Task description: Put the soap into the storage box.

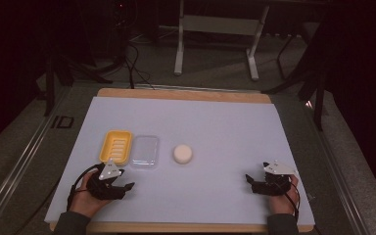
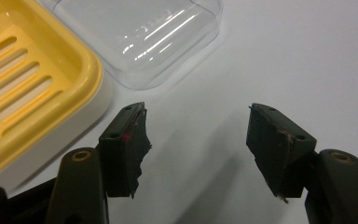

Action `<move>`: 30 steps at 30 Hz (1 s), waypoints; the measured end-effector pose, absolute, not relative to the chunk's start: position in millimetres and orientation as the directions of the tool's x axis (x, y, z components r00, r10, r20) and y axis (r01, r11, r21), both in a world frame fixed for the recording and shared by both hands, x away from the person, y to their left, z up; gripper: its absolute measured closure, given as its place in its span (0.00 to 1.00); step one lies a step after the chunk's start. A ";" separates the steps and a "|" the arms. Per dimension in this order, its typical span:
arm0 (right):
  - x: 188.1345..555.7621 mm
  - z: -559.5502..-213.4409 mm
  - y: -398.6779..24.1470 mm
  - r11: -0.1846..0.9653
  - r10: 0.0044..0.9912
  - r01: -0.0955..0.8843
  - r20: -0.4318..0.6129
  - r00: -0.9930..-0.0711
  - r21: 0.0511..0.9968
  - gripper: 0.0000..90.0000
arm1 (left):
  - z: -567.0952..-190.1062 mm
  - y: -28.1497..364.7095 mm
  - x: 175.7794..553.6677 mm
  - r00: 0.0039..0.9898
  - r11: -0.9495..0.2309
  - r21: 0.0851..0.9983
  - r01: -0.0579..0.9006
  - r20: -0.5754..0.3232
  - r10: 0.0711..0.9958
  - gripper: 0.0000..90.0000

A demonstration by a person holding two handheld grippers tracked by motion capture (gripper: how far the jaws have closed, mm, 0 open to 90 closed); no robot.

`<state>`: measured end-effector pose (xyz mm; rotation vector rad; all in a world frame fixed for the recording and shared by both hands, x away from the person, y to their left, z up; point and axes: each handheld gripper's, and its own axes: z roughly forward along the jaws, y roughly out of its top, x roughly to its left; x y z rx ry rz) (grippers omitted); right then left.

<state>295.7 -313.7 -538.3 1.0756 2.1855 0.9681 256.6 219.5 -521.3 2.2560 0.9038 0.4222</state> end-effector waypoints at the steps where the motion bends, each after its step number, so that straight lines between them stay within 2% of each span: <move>1: 295.6 -538.3 -313.7 0.431 0.823 0.454 -0.133 -0.553 0.780 0.16 | -519.6 219.3 257.2 0.712 -0.545 0.682 0.488 0.049 0.700 0.43; 10: 295.3 -538.2 -313.6 0.434 0.818 0.450 -0.131 -0.561 0.780 0.16 | -503.8 220.1 264.6 0.729 -0.601 0.646 0.470 0.098 0.677 0.43; 20: 294.6 -537.9 -314.0 0.426 0.821 0.452 -0.126 -0.557 0.783 0.16 | -493.1 212.3 274.0 0.788 -0.661 0.629 0.409 0.120 0.603 0.42; 30: 294.4 -537.9 -314.2 0.427 0.820 0.446 -0.130 -0.557 0.787 0.16 | -492.8 205.3 285.8 0.808 -0.683 0.615 0.394 0.123 0.576 0.41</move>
